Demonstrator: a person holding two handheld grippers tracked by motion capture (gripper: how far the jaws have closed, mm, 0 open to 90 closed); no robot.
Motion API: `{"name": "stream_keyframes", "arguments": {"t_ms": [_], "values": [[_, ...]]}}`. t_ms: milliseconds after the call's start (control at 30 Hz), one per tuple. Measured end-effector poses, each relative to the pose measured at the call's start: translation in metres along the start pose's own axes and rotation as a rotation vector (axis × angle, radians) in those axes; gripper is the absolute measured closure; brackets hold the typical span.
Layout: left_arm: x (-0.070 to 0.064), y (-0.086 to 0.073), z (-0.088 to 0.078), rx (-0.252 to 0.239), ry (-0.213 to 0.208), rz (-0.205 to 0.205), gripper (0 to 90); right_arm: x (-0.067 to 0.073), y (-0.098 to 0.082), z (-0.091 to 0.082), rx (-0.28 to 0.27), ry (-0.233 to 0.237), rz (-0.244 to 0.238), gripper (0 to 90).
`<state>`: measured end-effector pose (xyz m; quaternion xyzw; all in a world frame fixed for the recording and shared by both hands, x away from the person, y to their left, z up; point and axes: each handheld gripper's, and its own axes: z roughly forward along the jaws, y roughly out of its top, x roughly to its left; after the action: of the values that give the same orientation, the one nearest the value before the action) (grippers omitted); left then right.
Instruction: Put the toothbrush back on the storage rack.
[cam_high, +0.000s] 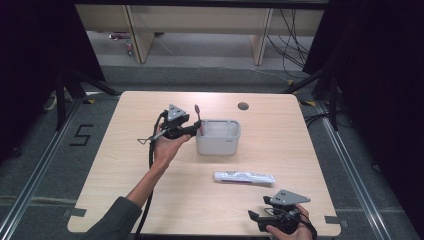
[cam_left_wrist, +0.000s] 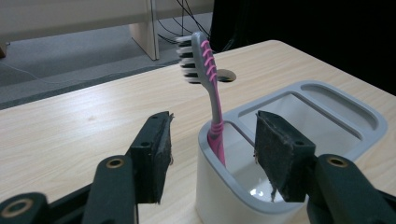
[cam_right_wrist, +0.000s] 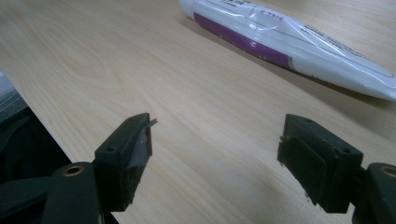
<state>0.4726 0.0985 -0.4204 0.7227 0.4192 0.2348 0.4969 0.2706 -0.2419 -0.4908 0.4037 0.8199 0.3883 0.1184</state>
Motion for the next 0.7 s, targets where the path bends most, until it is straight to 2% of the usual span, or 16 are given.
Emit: {"name": "stream_keyframes", "arguments": {"t_ms": [167, 300, 433, 500, 533, 700], "values": [[0.003, 0.002, -0.014, 0.007, -0.032, -0.022, 42.9, 0.000, 0.000, -0.001, 0.001, -0.003, 0.014, 25.7], [0.002, -0.001, -0.028, -0.004, -0.069, -0.015, 41.4, 0.000, 0.000, 0.000, -0.004, 0.002, 0.000, 25.7], [0.000, -0.004, -0.040, -0.002, -0.090, -0.008, 40.9, -0.001, 0.000, 0.000, -0.001, -0.008, 0.010, 25.7], [-0.001, -0.006, -0.045, 0.000, -0.097, -0.003, 40.6, 0.000, -0.001, 0.000, 0.004, 0.002, 0.034, 25.7], [-0.001, -0.006, -0.048, 0.001, -0.100, -0.001, 40.3, -0.001, 0.000, 0.000, -0.003, -0.007, 0.009, 25.7], [-0.003, -0.008, -0.058, 0.002, -0.119, 0.006, 40.0, 0.000, -0.001, 0.000, -0.001, -0.001, 0.028, 25.7]]}}
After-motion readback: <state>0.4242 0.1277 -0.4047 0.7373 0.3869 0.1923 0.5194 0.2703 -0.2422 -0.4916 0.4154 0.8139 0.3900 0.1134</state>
